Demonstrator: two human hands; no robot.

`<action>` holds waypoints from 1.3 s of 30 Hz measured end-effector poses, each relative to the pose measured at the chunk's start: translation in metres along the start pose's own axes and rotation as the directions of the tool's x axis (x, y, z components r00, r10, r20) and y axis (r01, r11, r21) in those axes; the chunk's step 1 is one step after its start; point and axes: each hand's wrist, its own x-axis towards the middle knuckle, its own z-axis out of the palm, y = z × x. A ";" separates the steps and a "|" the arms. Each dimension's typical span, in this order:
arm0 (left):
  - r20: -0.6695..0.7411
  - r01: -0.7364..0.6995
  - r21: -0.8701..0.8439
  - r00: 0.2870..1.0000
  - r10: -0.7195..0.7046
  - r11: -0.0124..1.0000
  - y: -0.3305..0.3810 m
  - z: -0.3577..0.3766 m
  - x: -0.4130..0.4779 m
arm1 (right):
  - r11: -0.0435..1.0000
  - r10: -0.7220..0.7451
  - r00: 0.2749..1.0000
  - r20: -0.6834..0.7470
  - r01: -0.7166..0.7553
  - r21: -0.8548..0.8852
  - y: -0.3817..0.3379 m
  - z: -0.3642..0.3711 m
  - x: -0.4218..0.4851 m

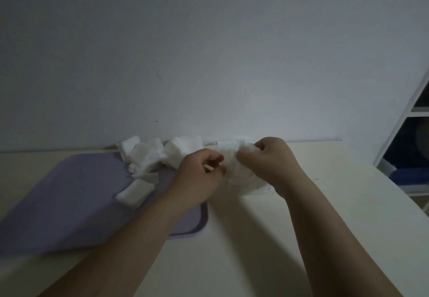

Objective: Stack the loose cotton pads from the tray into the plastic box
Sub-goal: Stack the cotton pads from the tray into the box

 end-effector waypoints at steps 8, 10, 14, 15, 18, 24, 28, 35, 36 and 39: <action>-0.014 -0.006 -0.059 1.000 0.005 0.998 -0.010 0.008 0.000 | 0.979 -0.049 0.998 -0.038 0.041 -0.202 0.009 0.011 0.004; -0.025 0.000 -0.094 1.000 -0.003 0.996 -0.013 0.009 0.000 | 0.954 -0.079 0.996 -0.047 0.062 -0.294 0.008 0.017 0.001; -0.045 0.006 -0.161 0.999 -0.014 0.987 -0.019 0.012 0.001 | 0.919 -0.018 1.000 0.015 0.023 -0.395 0.003 0.022 -0.001; -0.050 0.006 -0.168 0.999 -0.015 0.986 -0.020 0.012 0.001 | 0.912 -0.010 0.999 0.035 0.023 -0.409 0.002 0.020 -0.001; -0.044 0.006 -0.182 0.999 -0.014 0.983 -0.023 0.012 0.001 | 0.917 -0.010 0.997 0.072 0.038 -0.398 -0.002 0.009 -0.005; 0.000 0.042 -0.226 0.999 -0.043 0.973 -0.019 0.009 -0.005 | 0.923 -0.045 0.994 0.096 0.078 -0.376 -0.007 0.007 -0.006; 0.011 0.059 -0.228 0.998 -0.058 0.972 -0.017 0.009 -0.008 | 0.949 -0.019 0.993 0.113 0.054 -0.311 -0.005 0.019 -0.006; 0.037 -0.002 -0.160 0.999 0.008 0.987 -0.019 0.004 -0.011 | 0.875 -0.155 0.985 -0.070 0.104 -0.472 -0.007 0.029 -0.011; 0.064 -0.009 -0.130 0.998 0.018 0.991 -0.017 0.000 -0.013 | 0.852 -0.259 0.956 -0.135 0.161 -0.498 -0.008 0.033 -0.013; 0.104 -0.080 0.062 0.992 0.073 0.995 -0.009 -0.024 -0.017 | 0.809 -0.526 0.813 -0.249 0.389 -0.440 -0.015 0.049 -0.025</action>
